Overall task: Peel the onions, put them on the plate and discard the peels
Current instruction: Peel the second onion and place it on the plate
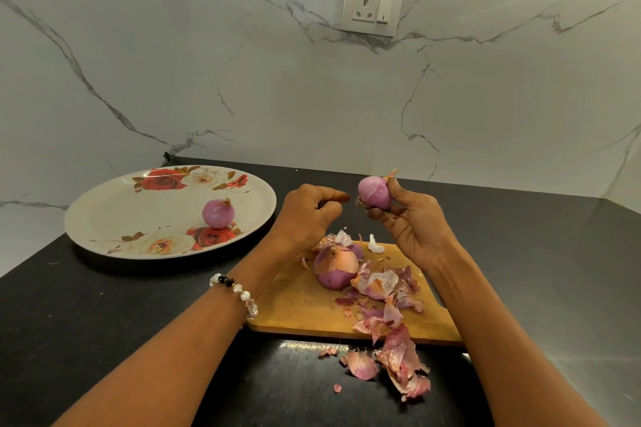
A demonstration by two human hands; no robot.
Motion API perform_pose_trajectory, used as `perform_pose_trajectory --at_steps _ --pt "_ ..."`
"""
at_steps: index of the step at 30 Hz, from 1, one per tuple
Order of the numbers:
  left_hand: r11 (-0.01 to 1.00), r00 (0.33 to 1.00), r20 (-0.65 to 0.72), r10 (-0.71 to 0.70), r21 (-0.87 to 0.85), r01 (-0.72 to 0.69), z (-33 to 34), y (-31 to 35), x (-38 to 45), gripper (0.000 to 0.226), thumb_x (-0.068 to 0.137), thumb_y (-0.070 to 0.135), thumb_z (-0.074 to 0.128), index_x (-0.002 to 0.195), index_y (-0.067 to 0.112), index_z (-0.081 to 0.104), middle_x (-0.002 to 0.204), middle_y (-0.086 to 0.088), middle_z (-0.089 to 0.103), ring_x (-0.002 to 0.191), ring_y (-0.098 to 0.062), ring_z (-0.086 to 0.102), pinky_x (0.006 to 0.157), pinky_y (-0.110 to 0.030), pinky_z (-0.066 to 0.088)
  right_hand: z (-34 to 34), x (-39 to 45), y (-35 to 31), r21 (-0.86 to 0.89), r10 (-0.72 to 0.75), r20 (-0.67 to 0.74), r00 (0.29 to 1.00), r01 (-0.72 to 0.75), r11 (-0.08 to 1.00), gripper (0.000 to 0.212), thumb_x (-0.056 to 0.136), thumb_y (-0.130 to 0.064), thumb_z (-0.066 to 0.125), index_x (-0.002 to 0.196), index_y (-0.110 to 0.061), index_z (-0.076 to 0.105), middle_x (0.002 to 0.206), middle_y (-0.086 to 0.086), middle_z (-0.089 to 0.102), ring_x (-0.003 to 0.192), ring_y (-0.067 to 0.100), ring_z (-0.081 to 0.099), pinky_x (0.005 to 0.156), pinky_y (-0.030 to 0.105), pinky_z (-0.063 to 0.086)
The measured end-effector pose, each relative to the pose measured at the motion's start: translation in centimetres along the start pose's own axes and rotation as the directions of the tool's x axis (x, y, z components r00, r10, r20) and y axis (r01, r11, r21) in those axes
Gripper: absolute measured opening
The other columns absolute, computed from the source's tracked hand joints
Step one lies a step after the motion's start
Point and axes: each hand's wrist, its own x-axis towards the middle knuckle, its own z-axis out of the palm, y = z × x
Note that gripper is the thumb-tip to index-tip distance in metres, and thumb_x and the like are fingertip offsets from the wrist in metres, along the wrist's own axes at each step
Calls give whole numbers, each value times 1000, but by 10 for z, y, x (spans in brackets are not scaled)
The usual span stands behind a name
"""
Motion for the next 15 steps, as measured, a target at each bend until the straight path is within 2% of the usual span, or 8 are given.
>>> perform_pose_trajectory --at_steps 2,4,6,9,12,15 --pt "1000 1000 -28 -4 27 5 2 1 -1 26 95 15 54 118 13 67 111 -2 69 85 -5 59 79 -21 53 -2 1 0 -6 -3 -1 1000 3 1000 27 99 -21 55 106 4 64 98 23 68 73 25 72 59 25 60" --pt "998 997 -68 28 63 -24 2 1 -1 20 92 19 60 108 13 72 92 3 69 74 -2 57 74 -15 51 -3 1 2 -34 -6 12 1000 7 999 31 97 -21 59 112 6 63 102 26 69 77 27 72 63 27 61" --pt "995 992 -112 52 90 -42 1 3 -1 18 89 26 66 99 14 75 81 9 59 70 1 53 64 -9 42 -1 1 4 -49 -9 36 999 11 999 37 90 -23 64 113 7 64 106 26 69 80 27 73 64 28 62" --pt "995 983 -166 76 72 -65 0 3 1 25 84 34 68 99 15 75 87 4 62 72 -2 53 62 -8 39 0 0 5 -37 -7 60 998 9 999 44 77 -24 69 110 5 66 106 24 70 83 29 73 65 30 63" --pt "992 967 -226 120 49 -112 -1 5 2 24 85 23 70 107 13 72 101 0 69 74 1 55 64 -3 43 -1 2 7 -53 -3 69 998 6 999 42 77 -22 69 109 4 67 110 26 69 90 33 72 65 31 63" --pt "988 957 -249 150 4 -154 -3 7 2 23 84 21 71 106 13 71 99 3 69 75 3 57 67 1 43 0 3 7 -50 7 83 997 -3 999 39 79 -20 68 109 5 66 110 26 69 91 34 72 67 34 63"
